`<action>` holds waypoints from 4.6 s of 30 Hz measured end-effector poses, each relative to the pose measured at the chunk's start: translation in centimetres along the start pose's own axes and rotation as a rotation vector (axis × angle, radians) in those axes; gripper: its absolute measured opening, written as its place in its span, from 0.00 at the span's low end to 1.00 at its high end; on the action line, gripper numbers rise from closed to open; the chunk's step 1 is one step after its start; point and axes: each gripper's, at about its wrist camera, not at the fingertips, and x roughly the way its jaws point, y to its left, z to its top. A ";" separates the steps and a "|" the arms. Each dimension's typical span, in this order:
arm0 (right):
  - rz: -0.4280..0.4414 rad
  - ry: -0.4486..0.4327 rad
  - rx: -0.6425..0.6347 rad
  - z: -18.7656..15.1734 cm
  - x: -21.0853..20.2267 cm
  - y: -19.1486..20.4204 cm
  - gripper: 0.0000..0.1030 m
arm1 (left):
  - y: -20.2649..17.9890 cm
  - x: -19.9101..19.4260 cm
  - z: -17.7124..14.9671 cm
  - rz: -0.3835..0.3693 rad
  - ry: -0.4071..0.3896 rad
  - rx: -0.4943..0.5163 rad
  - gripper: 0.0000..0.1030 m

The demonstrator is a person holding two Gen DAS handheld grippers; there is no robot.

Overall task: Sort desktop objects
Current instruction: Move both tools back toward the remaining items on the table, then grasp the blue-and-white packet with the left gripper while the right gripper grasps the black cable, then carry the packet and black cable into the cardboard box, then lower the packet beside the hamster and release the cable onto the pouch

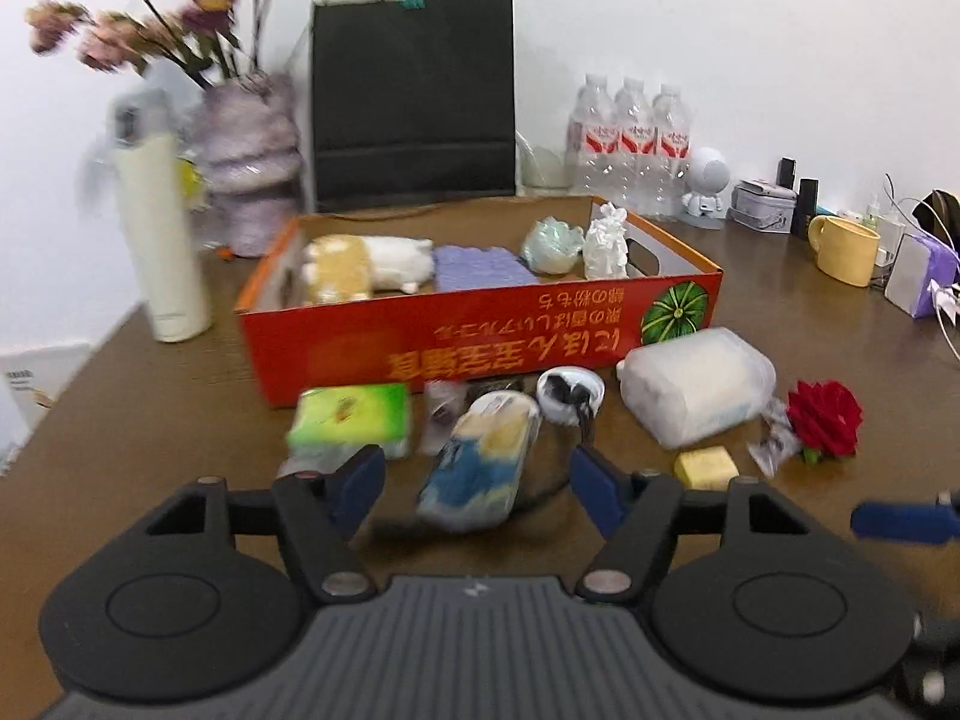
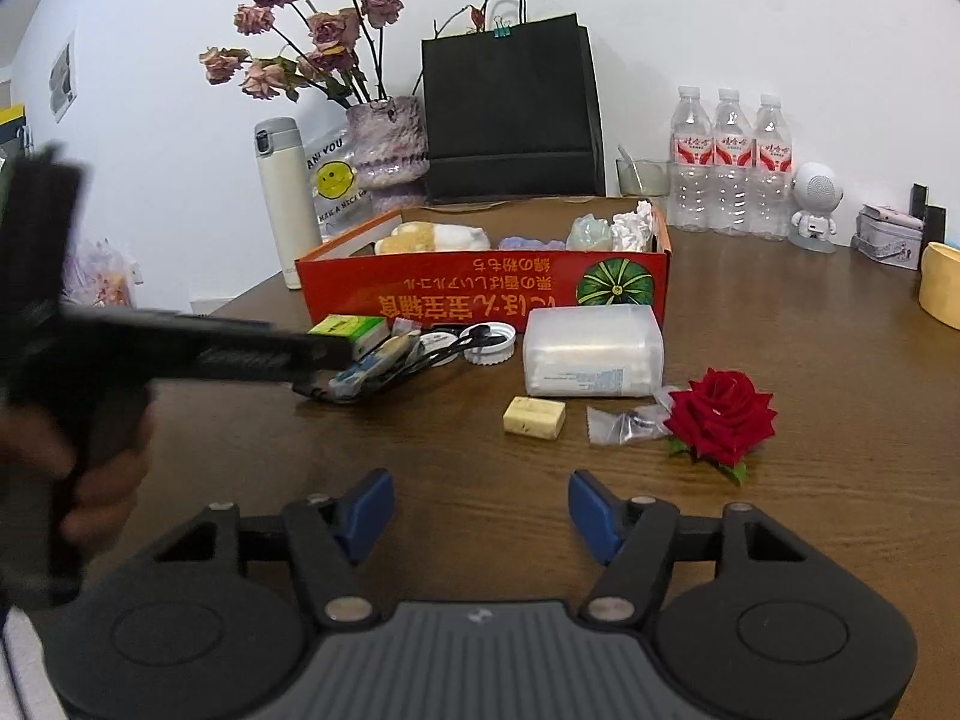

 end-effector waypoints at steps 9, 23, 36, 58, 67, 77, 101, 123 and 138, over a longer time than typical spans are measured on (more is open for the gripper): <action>0.115 0.011 0.076 3.1 4.4 -0.1 0.57 | 3.0 4.1 -0.4 -0.084 0.098 -0.137 0.11; 0.039 0.107 0.102 6.4 13.5 3.2 0.04 | 12.1 -3.9 -1.8 0.042 -0.035 -0.438 0.08; 0.046 -0.140 -0.092 10.2 3.8 5.9 0.02 | 9.4 -5.2 -0.6 -0.046 -0.084 -0.385 0.08; 0.181 0.122 -0.072 27.3 24.1 -4.8 0.02 | 9.4 18.1 15.2 -0.005 0.110 -0.265 0.09; -0.061 0.350 -0.230 23.1 32.1 -5.9 0.12 | 10.1 18.4 14.8 -0.109 0.215 -0.138 0.62; 0.043 0.240 -0.086 24.9 27.6 -6.8 0.53 | 6.5 18.3 12.2 -0.149 0.395 0.117 0.61; 0.097 0.202 0.021 21.5 21.3 -9.1 0.58 | 7.3 19.2 13.8 -0.193 0.439 -0.080 0.03; 0.069 0.302 0.078 22.9 22.8 -8.9 0.71 | 7.7 21.7 18.6 -0.172 0.357 -0.185 0.47; -0.042 0.189 0.094 23.2 14.1 -8.1 0.85 | 8.9 8.0 14.9 0.139 0.268 -0.138 0.97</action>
